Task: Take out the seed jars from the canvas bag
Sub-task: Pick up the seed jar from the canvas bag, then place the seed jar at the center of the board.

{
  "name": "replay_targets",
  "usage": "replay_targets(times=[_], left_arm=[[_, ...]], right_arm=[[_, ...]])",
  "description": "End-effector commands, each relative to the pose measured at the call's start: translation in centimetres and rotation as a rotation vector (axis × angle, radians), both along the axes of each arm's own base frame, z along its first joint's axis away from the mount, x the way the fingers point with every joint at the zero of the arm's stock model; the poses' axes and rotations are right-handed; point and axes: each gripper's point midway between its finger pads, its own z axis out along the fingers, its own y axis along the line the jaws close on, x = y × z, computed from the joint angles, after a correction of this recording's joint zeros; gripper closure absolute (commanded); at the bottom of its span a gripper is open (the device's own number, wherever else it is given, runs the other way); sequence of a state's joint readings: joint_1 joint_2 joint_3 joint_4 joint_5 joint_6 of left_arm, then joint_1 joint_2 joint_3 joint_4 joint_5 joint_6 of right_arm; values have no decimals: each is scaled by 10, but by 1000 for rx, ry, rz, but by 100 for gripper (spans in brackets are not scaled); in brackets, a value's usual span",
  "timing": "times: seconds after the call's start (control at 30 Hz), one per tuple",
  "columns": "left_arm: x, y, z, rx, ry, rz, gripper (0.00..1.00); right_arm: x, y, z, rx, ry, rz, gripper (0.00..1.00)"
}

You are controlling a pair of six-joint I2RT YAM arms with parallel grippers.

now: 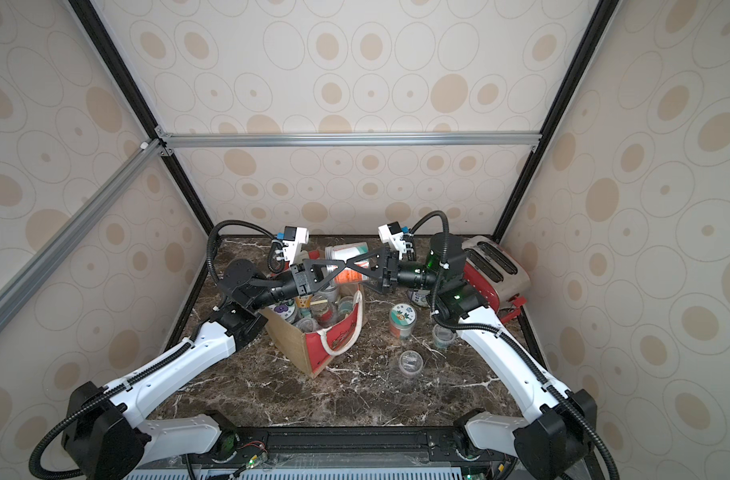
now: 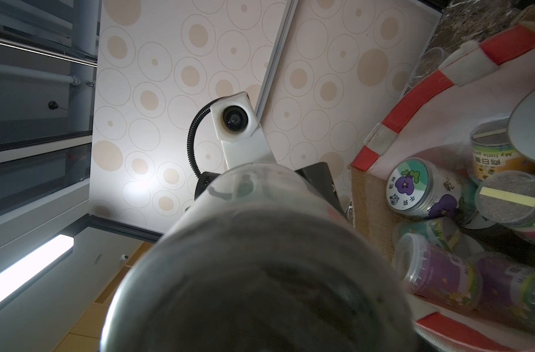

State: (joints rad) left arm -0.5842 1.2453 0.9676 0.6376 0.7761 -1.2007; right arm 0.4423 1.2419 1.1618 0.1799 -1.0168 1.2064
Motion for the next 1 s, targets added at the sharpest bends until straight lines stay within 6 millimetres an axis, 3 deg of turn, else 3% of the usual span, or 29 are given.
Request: replay_targets(times=[0.0, 0.13, 0.27, 0.4, 0.6, 0.77, 0.97], left_arm=[[-9, 8, 32, -45, -93, 24, 33], [-2, 8, 23, 43, -91, 74, 37], [9, 6, -5, 263, -60, 163, 42], [-5, -13, -24, 451, -80, 164, 44], [-28, -48, -75, 842, -94, 156, 49], [-47, -67, -128, 1146, -101, 117, 55], [-63, -73, -198, 1414, -90, 59, 56]], right_arm=[[-5, 1, -1, -12, -16, -3, 14], [-2, -16, -12, -144, -41, -117, 0], [7, -62, -40, -409, -39, -345, 0], [13, -117, -66, -621, -20, -562, 0], [5, -172, -78, -777, -18, -757, 0], [3, -186, -87, -819, 6, -787, 0], [4, -189, -97, -836, 31, -793, 0]])
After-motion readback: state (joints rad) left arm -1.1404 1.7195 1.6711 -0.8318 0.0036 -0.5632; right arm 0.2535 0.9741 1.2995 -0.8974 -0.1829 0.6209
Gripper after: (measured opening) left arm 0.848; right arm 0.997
